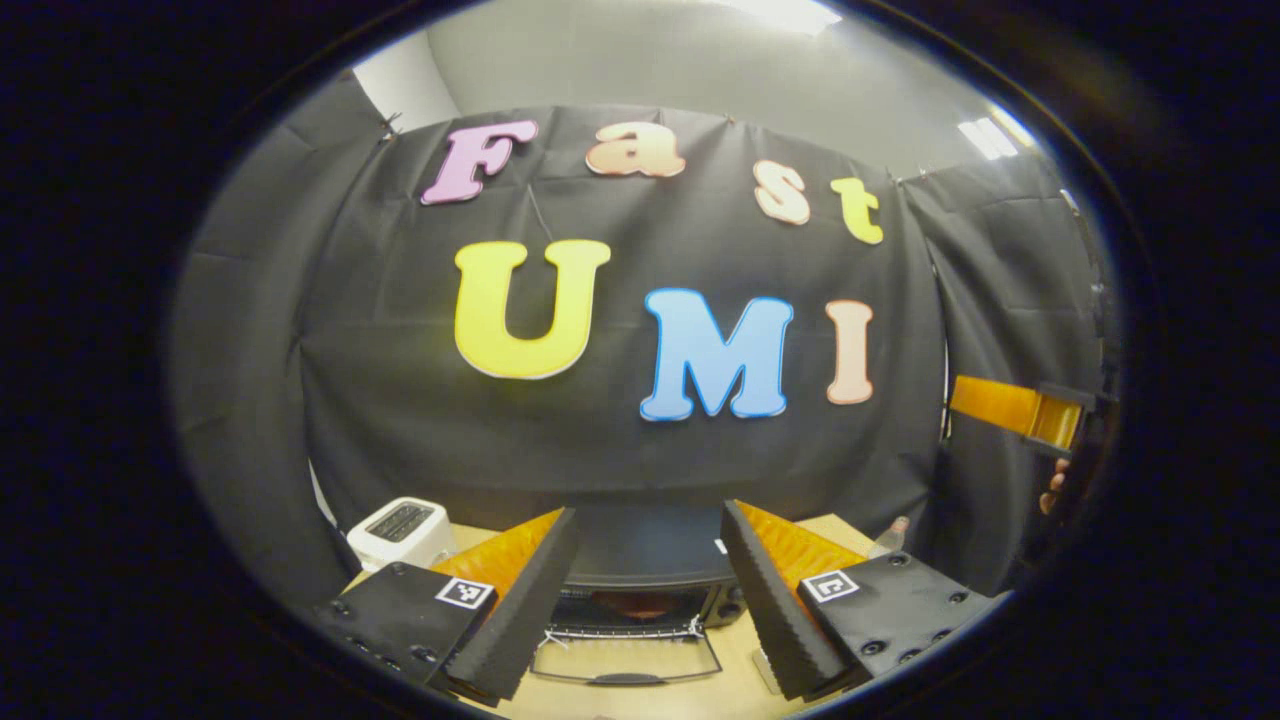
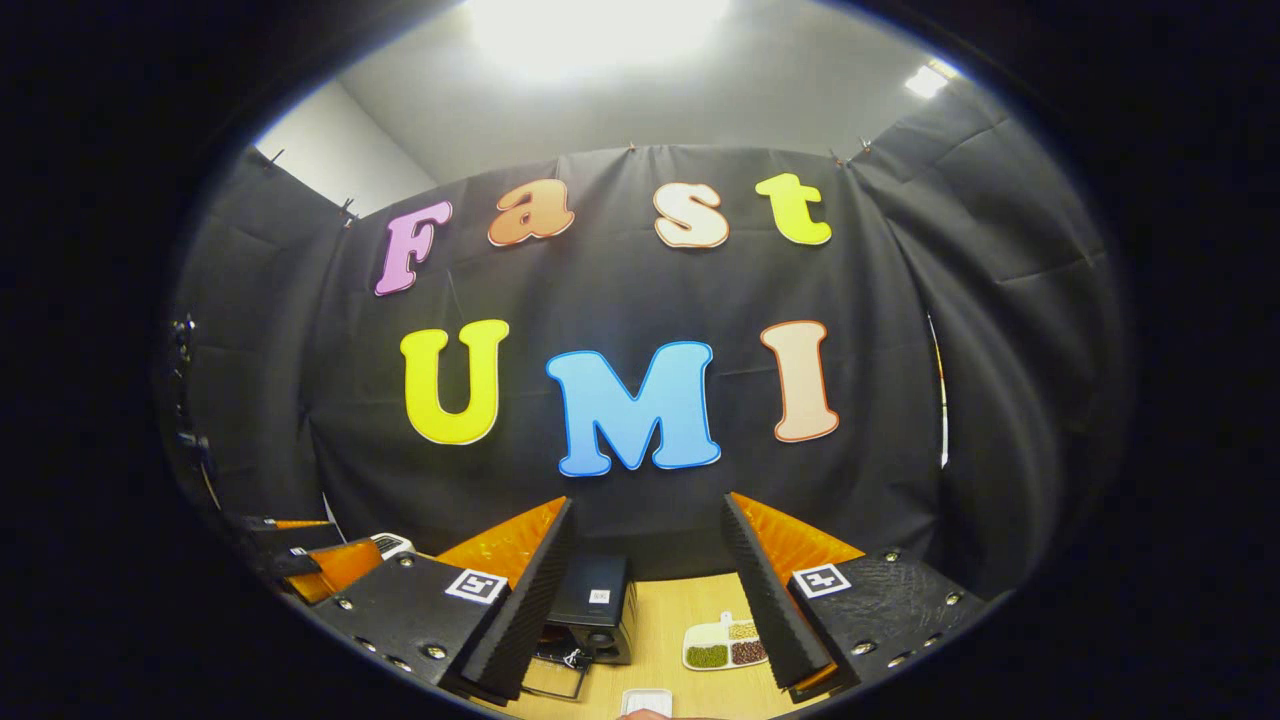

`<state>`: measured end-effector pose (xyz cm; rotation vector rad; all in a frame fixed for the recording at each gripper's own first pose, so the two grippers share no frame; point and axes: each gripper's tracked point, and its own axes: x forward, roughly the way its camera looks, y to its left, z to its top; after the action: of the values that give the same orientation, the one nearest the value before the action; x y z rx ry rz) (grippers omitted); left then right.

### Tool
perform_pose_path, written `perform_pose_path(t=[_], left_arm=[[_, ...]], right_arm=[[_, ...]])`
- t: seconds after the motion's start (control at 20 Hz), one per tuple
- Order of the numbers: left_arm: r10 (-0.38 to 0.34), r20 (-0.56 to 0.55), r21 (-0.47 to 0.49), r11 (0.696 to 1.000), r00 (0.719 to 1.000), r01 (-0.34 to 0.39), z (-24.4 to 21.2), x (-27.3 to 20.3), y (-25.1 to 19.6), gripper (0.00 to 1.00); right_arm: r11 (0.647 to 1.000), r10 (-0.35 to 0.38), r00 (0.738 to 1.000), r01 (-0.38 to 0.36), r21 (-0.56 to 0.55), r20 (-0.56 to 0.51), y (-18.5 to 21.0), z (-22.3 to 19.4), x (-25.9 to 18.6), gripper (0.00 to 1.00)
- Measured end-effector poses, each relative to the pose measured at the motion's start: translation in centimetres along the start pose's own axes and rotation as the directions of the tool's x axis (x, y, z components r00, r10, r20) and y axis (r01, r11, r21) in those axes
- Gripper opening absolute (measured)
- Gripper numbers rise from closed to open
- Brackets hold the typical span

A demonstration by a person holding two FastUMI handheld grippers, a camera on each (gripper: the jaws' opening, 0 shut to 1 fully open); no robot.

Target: Open the electric oven with the left hand, put the food in, and close the electric oven.

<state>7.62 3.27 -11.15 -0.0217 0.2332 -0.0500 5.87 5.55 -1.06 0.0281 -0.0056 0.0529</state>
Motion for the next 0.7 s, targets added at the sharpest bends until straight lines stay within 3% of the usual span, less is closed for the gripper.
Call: perform_pose_path(t=[0.2, 0.25, 0.35, 0.4, 0.45, 0.55, 0.7], left_arm=[[0.009, -0.150, -0.017, 1.000, 0.989, -0.012, -6.4, 1.1, -0.2, 0.91], [0.013, -0.191, -0.004, 1.000, 0.982, -0.014, -8.3, 1.4, -0.2, 0.94], [0.022, -0.273, 0.021, 1.000, 0.962, -0.017, -11.9, 1.5, -0.2, 0.96], [0.020, -0.308, 0.025, 1.000, 0.951, -0.013, -13.5, 1.6, -0.2, 0.92], [0.016, -0.338, 0.023, 1.000, 0.941, -0.009, -14.9, 1.6, -0.3, 1.00], [0.016, -0.398, 0.026, 1.000, 0.917, -0.007, -17.7, 1.6, -0.3, 0.96], [0.030, -0.503, 0.017, 1.000, 0.864, -0.025, -22.0, 1.9, 0.1, 1.00]], right_arm=[[1.000, -0.003, 0.999, 0.003, 0.011, -0.033, -1.2, -1.0, -0.1, 0.89], [1.000, -0.006, 0.999, 0.007, 0.013, -0.037, -1.5, -1.2, -0.2, 0.89], [1.000, -0.010, 0.999, 0.011, 0.021, -0.043, -1.9, -1.4, -0.2, 0.89], [0.999, -0.018, 0.999, 0.019, 0.033, -0.051, -2.4, -1.7, -0.1, 0.89], [0.998, -0.023, 0.998, 0.026, 0.051, -0.059, -2.9, -2.0, -0.1, 0.89], [0.996, -0.039, 0.997, 0.044, 0.076, -0.065, -3.5, -2.4, 0.0, 0.89], [0.994, -0.051, 0.995, 0.059, 0.090, -0.089, -4.3, -3.4, 0.3, 0.89]])
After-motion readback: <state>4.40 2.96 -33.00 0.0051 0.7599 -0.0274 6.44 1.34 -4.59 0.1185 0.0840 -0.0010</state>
